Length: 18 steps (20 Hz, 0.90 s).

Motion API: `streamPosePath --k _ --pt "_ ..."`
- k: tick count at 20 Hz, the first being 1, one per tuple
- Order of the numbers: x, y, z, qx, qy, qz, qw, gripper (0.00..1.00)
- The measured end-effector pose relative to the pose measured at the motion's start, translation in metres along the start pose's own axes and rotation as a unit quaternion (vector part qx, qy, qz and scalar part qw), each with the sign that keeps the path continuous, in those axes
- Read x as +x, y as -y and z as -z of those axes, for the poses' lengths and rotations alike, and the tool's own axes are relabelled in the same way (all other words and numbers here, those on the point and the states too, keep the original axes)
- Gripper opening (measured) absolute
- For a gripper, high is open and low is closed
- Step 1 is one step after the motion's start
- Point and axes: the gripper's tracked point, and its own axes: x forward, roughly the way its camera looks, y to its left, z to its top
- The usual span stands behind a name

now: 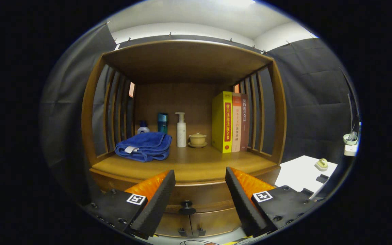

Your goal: Pull open the drawer, take out the items inside it, and place them on the countertop above the cabinet.

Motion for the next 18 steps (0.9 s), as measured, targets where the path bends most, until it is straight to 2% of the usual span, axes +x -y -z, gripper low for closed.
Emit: streamPosePath --k 5,10,17,18 --pt "0.008 -0.011 0.064 -0.001 -0.053 -0.013 0.998 0.99" --pt "0.013 -0.018 0.111 -0.001 -0.095 -0.02 0.995 0.9" --pt "0.026 -0.019 0.147 0.003 -0.133 -0.03 0.991 0.78" --pt "0.026 -0.024 0.151 0.003 -0.14 -0.039 0.989 0.71"
